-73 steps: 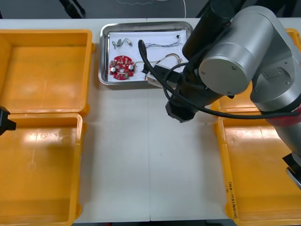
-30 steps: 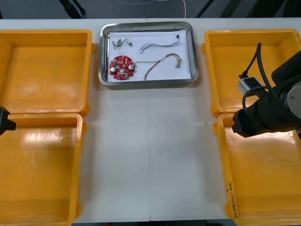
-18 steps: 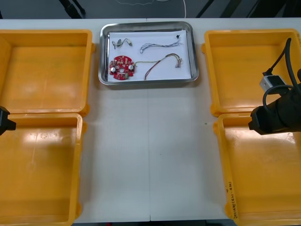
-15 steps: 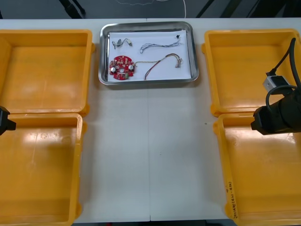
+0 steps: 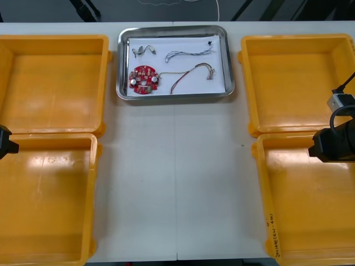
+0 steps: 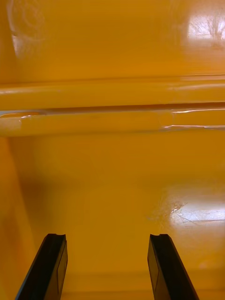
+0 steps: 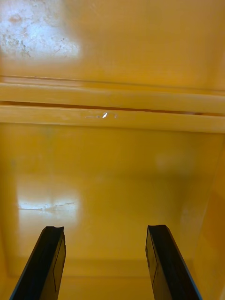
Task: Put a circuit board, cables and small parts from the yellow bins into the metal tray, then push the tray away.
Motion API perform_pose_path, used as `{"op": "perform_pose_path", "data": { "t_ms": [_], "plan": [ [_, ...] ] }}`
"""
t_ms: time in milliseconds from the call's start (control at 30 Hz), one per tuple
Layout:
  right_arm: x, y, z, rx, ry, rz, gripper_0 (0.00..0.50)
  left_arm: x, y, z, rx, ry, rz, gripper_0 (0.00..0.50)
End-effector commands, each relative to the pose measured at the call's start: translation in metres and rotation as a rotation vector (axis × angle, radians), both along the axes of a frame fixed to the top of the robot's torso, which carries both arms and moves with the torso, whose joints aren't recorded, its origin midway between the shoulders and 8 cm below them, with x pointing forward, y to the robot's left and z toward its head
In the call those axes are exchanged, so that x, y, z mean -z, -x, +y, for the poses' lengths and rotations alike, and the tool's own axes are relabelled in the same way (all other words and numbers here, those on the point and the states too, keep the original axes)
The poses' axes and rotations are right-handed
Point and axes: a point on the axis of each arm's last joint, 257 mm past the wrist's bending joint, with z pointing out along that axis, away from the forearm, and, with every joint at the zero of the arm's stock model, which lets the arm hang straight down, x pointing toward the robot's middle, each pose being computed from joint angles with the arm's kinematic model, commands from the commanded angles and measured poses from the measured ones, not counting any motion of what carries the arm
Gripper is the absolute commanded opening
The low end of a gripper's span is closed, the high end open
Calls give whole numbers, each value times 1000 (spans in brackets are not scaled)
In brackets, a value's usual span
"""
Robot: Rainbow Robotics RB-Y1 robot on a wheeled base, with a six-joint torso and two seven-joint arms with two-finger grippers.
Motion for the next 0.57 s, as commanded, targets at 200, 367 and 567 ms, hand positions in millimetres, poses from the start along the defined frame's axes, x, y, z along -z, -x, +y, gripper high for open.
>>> {"op": "perform_pose_path", "data": {
  "t_ms": [200,367,567],
  "plan": [
    [-13,4,-18,-1,30,-28,500,-11,6,20,-1,-67,-13,500],
    [-12,5,-17,-6,27,-23,500,-11,6,20,-1,-67,-13,500],
    [-12,6,-14,-12,19,-21,500,-11,6,20,-1,-67,-13,500]
  ]
}}
